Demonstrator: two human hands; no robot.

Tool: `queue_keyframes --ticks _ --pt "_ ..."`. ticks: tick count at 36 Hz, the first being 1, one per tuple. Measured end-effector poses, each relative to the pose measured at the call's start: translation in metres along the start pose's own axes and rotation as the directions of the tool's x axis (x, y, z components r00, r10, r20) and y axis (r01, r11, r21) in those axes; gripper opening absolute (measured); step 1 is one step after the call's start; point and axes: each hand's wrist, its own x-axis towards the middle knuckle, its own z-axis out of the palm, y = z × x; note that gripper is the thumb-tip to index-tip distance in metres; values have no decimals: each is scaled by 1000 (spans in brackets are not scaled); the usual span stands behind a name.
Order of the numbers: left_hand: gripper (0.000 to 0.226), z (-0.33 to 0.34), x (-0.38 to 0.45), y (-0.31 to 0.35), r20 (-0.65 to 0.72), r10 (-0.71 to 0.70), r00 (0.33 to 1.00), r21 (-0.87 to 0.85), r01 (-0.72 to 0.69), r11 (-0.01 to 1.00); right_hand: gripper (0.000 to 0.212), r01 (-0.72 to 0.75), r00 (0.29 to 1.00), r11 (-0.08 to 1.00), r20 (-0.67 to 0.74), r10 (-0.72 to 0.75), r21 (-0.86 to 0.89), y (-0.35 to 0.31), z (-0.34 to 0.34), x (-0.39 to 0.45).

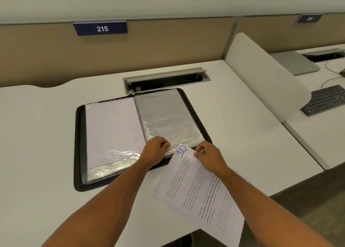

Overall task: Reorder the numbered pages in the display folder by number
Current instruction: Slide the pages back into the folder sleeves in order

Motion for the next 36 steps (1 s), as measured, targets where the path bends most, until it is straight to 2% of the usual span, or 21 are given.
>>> queue_keyframes --ticks 6,10,15,19,22,30,33,36 --pt "23 1 -7 1 -24 150 988 116 -146 982 12 -95 992 994 -77 99 51 -8 0 10" --pt "28 3 -4 -2 -21 192 981 180 -185 966 20 -141 981 987 -127 149 74 -9 -2 15" --pt "24 2 -3 -3 24 223 974 244 -222 944 35 -180 970 979 -150 193 99 -10 -3 21" --pt "30 2 -3 -6 52 303 951 374 -300 878 42 -213 961 966 -147 234 148 -12 -3 23" --pt "13 3 -3 -5 54 368 928 440 -353 826 44 -233 957 955 -132 260 185 -13 -2 25" --pt "24 4 -2 -5 79 414 907 496 -397 772 43 -271 951 891 -38 305 364 -13 5 37" --pt "24 4 -4 -6 80 432 898 500 -411 762 32 -271 953 879 -15 301 393 -11 10 41" --pt "25 4 -6 -8 73 436 897 505 -410 759 23 -280 945 878 -50 323 389 -11 13 40"
